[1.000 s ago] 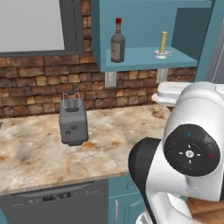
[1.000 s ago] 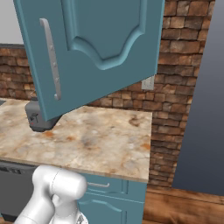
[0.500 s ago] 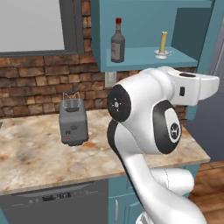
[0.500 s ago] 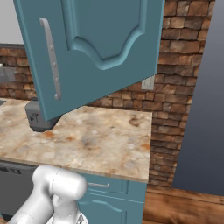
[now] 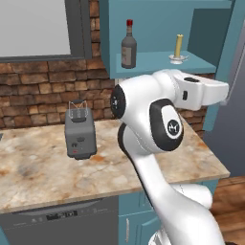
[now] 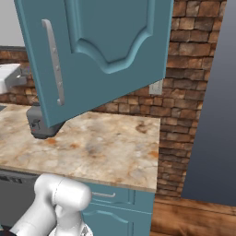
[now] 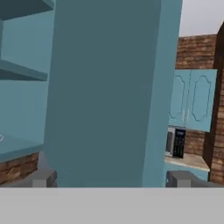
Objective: Get the candle and the liquor from the cabinet and move them to the dining counter.
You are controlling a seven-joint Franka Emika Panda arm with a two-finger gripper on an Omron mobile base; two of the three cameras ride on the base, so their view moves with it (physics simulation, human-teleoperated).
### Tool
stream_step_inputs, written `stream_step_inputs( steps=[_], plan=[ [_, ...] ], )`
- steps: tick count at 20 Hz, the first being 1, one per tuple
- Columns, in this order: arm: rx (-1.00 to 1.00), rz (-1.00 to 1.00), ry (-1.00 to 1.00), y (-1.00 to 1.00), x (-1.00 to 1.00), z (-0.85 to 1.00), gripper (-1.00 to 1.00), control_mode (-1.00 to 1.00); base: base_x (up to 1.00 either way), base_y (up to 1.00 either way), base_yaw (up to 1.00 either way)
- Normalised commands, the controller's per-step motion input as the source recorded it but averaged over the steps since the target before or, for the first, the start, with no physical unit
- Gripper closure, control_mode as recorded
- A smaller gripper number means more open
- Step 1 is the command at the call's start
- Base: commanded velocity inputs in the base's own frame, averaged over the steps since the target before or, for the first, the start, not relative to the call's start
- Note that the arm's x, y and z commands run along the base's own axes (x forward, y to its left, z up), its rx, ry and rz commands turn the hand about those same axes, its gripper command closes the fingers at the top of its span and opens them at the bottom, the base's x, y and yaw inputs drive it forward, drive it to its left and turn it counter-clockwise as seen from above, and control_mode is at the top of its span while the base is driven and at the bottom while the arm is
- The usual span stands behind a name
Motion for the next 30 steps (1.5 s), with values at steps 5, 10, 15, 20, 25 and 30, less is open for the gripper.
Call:
stream_step_inputs(
  steps=[5, 10, 15, 20, 25, 30],
  plan=[
    [0.0, -0.14, 0.0, -0.43, 0.0, 0.0, -1.0, -1.0, 0.0, 0.0, 0.0],
    [0.0, -0.09, 0.0, -0.57, 0.0, -0.02, -1.0, -1.0, 0.0, 0.0, 0.0],
    [0.0, -0.12, 0.0, -0.58, 0.0, -0.17, -1.0, -1.0, 0.0, 0.0, 0.0],
    [-0.03, -0.27, 0.0, -0.63, 0.0, -0.23, -1.0, -1.0, 0.0, 0.0, 0.0],
    [-0.01, -0.29, 0.0, -0.68, 0.0, -0.19, -1.0, -1.0, 0.0, 0.0, 0.0],
    [0.0, -0.29, 0.0, -0.7, 0.0, -0.11, -1.0, -1.0, 0.0, 0.0, 0.0]
  ],
)
